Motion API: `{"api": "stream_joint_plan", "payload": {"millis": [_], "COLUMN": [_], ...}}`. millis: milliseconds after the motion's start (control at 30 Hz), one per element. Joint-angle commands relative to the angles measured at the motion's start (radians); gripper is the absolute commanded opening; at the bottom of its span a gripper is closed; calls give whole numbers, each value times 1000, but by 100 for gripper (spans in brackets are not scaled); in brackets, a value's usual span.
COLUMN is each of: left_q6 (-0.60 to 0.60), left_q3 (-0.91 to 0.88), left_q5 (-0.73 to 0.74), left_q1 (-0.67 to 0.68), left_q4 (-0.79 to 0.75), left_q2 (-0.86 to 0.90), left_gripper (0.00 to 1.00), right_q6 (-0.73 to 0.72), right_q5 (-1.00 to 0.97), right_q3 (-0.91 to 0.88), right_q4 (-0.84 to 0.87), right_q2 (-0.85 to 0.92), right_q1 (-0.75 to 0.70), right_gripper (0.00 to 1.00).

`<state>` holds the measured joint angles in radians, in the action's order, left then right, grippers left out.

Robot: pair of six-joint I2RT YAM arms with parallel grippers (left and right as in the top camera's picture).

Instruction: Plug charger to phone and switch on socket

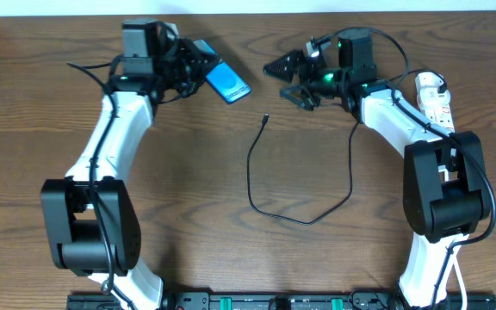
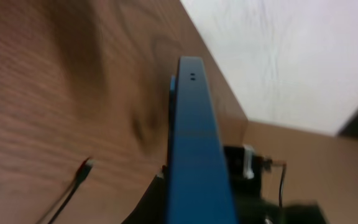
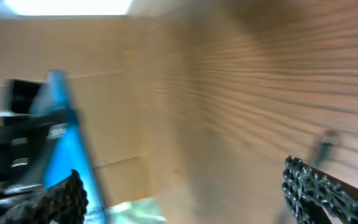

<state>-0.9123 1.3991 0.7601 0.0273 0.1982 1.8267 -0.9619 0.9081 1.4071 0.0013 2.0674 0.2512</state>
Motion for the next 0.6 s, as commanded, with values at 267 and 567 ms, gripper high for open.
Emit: {"api": "stream_joint_plan", "payload": {"millis": [267, 567], "left_q6": [292, 319], "left_q3": [12, 12], "left_q5": [359, 358], "left_q1": [-159, -185], "left_q4": [193, 228], "left_q2": [-23, -23], "left_gripper": [7, 7], "right_q6": [406, 515], "right_q5": [-359, -678], "right_q3": [84, 335], "right_q4": [-344, -683], "right_q2": [-8, -8], "right_q1": [85, 175], "right_gripper": [99, 99]}}
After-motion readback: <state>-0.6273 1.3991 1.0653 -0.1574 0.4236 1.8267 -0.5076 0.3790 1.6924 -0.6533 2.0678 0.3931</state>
